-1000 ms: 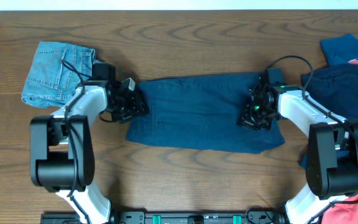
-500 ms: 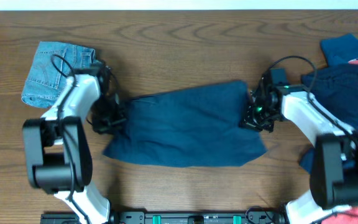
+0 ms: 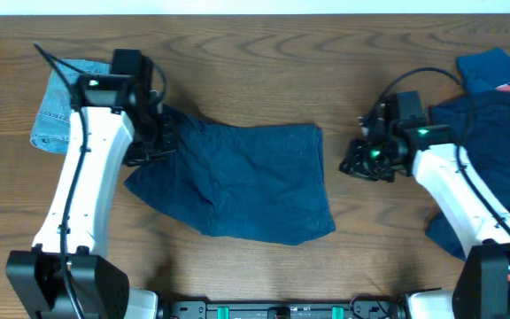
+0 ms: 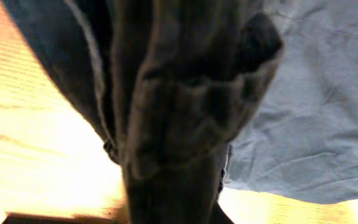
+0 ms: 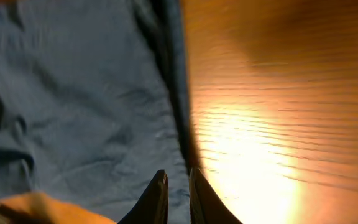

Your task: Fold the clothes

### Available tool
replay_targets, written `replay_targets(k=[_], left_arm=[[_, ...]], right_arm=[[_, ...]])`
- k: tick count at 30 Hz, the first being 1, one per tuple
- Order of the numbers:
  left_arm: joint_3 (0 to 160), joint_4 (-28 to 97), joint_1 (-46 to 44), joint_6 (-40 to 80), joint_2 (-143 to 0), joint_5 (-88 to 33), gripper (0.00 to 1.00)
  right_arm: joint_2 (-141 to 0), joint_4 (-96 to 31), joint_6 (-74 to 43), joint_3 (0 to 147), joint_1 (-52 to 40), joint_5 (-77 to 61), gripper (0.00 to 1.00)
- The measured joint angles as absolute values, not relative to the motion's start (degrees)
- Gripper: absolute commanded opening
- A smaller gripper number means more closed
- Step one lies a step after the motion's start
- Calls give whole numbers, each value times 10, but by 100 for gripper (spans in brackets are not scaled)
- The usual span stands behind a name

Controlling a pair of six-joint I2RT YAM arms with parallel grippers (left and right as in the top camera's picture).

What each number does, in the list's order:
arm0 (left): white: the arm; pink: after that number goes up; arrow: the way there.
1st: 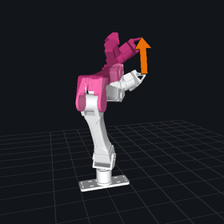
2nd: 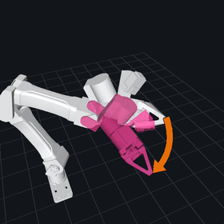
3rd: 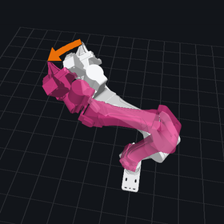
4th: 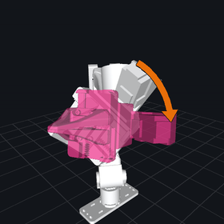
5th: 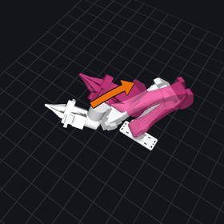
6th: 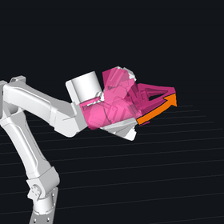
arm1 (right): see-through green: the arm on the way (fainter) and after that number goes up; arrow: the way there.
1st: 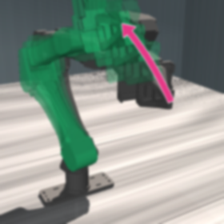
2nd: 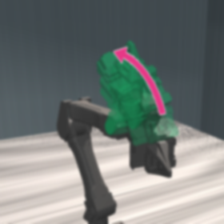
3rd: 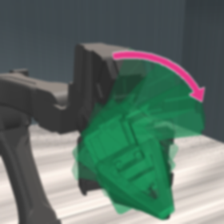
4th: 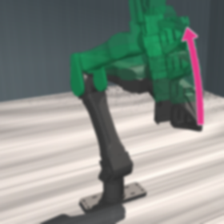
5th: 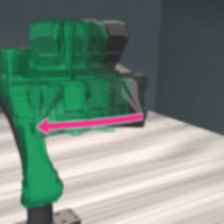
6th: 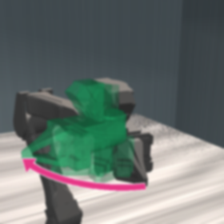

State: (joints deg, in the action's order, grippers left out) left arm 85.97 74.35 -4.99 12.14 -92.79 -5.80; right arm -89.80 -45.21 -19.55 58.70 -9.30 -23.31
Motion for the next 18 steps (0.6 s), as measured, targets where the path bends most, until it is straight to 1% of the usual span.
replay_targets(k=[4,8,13,18], left_arm=[[860,733,-87,139,-928,-56,8],[860,723,-116,159,-928,-56,8],[860,719,-138,173,-928,-56,8],[860,712,-154,184,-928,-61,8]], right_arm=[[-931,-441,-183,587,-133,-236,11],[-985,-426,-175,587,-162,-236,4],[-1062,-419,-174,587,-174,-237,2],[-1090,-422,-174,601,-171,-279,1]])
